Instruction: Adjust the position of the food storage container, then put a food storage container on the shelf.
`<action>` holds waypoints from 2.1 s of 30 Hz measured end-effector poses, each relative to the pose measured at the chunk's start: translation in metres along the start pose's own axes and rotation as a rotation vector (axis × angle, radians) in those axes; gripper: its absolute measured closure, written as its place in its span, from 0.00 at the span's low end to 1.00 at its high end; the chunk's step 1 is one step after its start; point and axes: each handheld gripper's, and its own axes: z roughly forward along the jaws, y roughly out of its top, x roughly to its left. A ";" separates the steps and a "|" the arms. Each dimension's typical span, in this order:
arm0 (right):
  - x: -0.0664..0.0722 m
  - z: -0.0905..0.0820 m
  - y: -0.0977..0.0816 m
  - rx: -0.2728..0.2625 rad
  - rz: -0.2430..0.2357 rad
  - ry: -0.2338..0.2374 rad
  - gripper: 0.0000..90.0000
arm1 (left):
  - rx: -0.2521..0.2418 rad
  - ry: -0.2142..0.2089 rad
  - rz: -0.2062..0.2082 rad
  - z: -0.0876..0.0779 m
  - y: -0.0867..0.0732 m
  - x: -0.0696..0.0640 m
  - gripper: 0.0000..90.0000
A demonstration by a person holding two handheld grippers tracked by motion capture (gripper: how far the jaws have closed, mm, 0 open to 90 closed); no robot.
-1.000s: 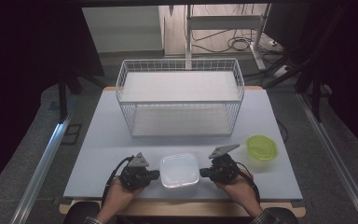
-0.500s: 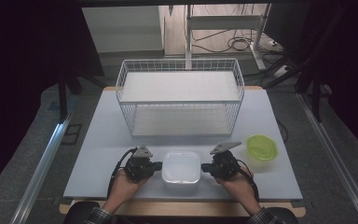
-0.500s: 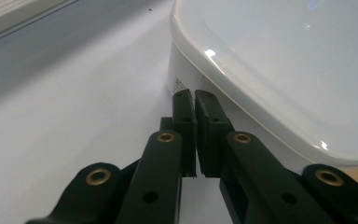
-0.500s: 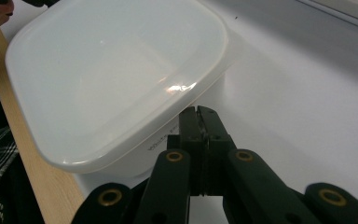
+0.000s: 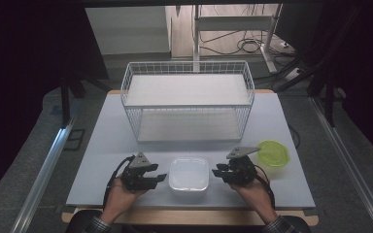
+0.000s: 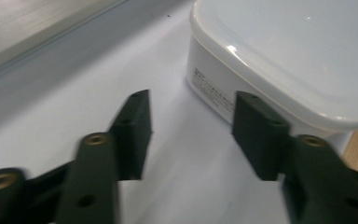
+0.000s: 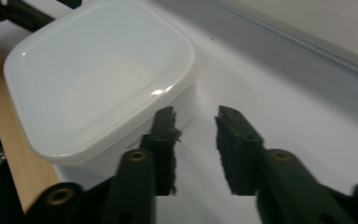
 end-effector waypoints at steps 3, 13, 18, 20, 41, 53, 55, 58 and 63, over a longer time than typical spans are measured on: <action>-0.002 -0.004 -0.001 -0.015 0.008 -0.004 0.59 | -0.015 0.002 0.008 -0.006 -0.004 0.001 0.36; 0.006 -0.005 -0.011 -0.064 -0.028 -0.015 0.13 | -0.036 -0.019 0.048 -0.014 -0.018 -0.003 0.03; 0.005 -0.005 -0.021 -0.043 -0.008 -0.002 0.08 | -0.066 -0.028 0.047 -0.017 -0.023 -0.002 0.02; 0.005 -0.004 -0.023 -0.039 0.000 0.004 0.08 | -0.064 -0.034 0.031 -0.016 -0.024 0.000 0.02; 0.013 -0.005 -0.016 -0.055 0.001 0.008 0.02 | -0.049 -0.085 0.010 -0.014 -0.011 -0.002 0.02; 0.021 -0.003 -0.003 -0.056 0.020 0.046 0.13 | -0.091 -0.167 0.021 -0.007 0.011 -0.002 0.06; 0.021 0.000 -0.001 -0.056 0.024 0.059 0.13 | -0.080 -0.175 0.019 -0.002 0.014 -0.002 0.06; 0.022 0.005 0.001 -0.049 0.027 0.068 0.13 | -0.057 -0.192 0.022 0.007 0.018 -0.001 0.06; 0.021 0.015 0.005 -0.036 0.046 0.095 0.13 | -0.023 -0.230 0.013 0.021 0.023 -0.001 0.07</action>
